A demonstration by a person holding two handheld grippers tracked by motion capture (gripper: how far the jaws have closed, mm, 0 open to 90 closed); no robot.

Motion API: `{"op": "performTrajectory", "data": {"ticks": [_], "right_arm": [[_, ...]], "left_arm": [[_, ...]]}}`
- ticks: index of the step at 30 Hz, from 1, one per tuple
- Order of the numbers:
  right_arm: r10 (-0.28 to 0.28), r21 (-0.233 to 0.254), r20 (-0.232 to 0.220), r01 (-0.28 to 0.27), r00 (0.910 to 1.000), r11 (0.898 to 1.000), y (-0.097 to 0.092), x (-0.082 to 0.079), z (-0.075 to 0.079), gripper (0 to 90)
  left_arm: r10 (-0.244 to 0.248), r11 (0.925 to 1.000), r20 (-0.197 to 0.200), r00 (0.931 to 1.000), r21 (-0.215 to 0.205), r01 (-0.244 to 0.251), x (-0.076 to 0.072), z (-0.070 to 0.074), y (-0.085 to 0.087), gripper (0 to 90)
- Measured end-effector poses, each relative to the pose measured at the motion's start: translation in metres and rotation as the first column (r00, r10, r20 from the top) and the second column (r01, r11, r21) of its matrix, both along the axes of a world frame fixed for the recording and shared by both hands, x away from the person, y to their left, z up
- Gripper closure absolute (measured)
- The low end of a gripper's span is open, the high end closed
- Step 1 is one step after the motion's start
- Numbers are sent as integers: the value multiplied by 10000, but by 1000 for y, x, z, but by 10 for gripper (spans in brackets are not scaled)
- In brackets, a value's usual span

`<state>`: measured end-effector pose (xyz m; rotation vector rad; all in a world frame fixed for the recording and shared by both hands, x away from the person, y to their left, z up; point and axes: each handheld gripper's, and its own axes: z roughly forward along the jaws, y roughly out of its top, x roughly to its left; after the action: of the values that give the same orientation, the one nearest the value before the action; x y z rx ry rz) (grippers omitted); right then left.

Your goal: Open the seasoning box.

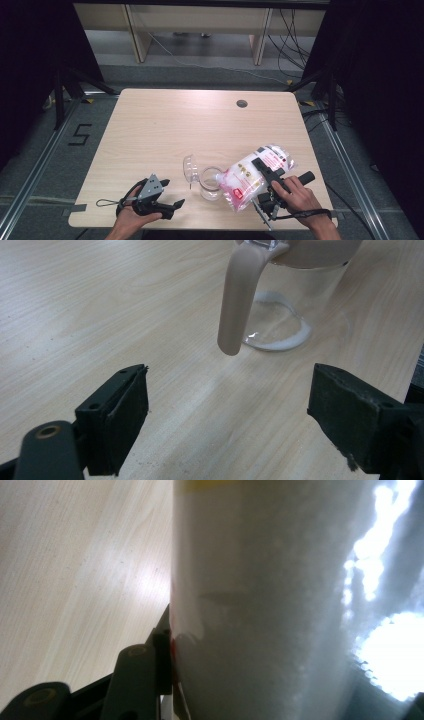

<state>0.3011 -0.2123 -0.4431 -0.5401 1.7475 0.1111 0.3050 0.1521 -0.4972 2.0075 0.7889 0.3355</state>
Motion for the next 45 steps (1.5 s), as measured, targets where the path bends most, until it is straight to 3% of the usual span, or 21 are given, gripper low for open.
{"op": "performTrajectory", "data": {"ticks": [4,6,7,17,19,23,31,38,40,45], "right_arm": [[233,-364,149,-228,9996,9991,2,1,2,517],[123,-172,187,-120,9998,9998,1,0,0,518],[348,-364,296,-337,9990,9988,3,1,2,518],[448,-633,408,-422,9982,9971,3,2,3,519],[156,-387,266,-145,9995,9991,1,0,0,520],[394,-736,399,-364,9984,9966,3,1,3,520],[407,-641,472,-377,9981,9972,3,1,3,521],[406,-850,483,-364,9980,9957,3,0,3,522],[84,-764,390,-54,9992,9971,2,-1,2,523],[180,-687,423,-151,9989,9975,2,-1,1,523]], "left_arm": [[-35,10000,33,10000,48,35,0,0,0,161],[-25,10000,61,10000,77,25,0,0,0,161],[-18,10000,58,10000,62,18,0,0,0,161],[-42,10000,47,10000,56,41,0,0,0,161],[-16,10000,24,10000,66,16,0,0,0,161],[-49,9999,68,10000,108,48,0,1,1,161],[-51,10000,48,10000,53,50,0,0,0,161],[-38,10000,33,10000,26,38,0,0,0,161],[-42,9999,58,10000,93,42,0,1,1,161],[-28,10000,18,10000,16,28,0,0,0,161]]}}
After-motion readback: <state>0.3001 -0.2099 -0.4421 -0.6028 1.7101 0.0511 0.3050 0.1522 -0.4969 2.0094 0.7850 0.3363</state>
